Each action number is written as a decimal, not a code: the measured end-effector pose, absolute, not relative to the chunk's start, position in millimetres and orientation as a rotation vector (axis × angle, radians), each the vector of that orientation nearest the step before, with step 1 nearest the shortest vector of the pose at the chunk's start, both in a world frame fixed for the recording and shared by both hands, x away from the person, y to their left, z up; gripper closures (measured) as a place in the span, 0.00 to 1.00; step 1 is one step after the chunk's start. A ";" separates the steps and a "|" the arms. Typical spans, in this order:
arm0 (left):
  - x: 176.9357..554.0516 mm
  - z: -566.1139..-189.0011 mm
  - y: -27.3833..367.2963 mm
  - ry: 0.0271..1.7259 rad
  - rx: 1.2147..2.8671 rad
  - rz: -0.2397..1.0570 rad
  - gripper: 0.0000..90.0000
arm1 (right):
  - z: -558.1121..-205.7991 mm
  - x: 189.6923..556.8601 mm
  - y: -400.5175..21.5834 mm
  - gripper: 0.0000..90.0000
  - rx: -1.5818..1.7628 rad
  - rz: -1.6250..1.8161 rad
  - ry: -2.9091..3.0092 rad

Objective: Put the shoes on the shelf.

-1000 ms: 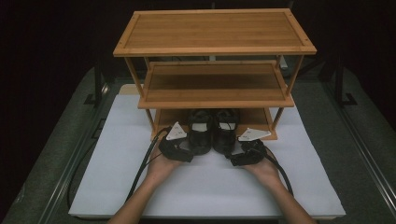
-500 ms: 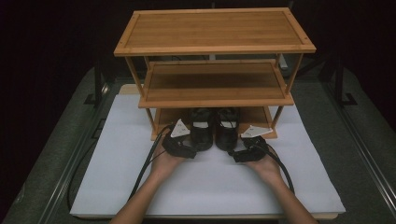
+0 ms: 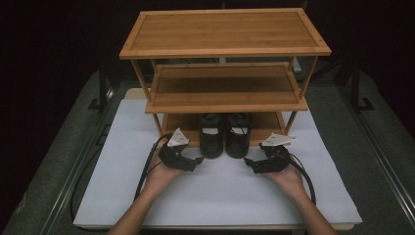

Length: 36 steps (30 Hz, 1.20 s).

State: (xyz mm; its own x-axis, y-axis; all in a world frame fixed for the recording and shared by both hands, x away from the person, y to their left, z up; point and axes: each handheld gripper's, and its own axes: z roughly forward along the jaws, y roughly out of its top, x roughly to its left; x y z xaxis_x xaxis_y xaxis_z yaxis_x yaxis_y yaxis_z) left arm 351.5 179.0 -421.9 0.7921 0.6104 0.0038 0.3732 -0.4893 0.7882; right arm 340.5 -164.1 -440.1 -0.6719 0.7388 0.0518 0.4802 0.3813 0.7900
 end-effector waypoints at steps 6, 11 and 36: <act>337.2 -418.4 201.8 0.744 2.167 0.353 0.16 | -435.0 323.9 -191.8 0.15 1.117 1.183 2.305; 322.4 -417.4 222.8 0.768 2.172 0.364 0.16 | -430.3 308.7 -213.7 0.14 1.135 1.177 2.271; 261.4 -433.3 324.2 0.946 2.208 0.423 0.03 | -452.2 257.3 -274.6 0.03 1.244 0.946 2.281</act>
State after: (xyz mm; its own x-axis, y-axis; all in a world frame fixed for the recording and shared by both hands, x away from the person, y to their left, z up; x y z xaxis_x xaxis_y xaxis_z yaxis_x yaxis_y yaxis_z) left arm 261.4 324.2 -433.3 0.6817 0.7311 0.0258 0.5071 -0.4977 0.7037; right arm 257.3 -274.6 -452.2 -0.5395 0.8420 -0.0060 0.5907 0.3835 0.7099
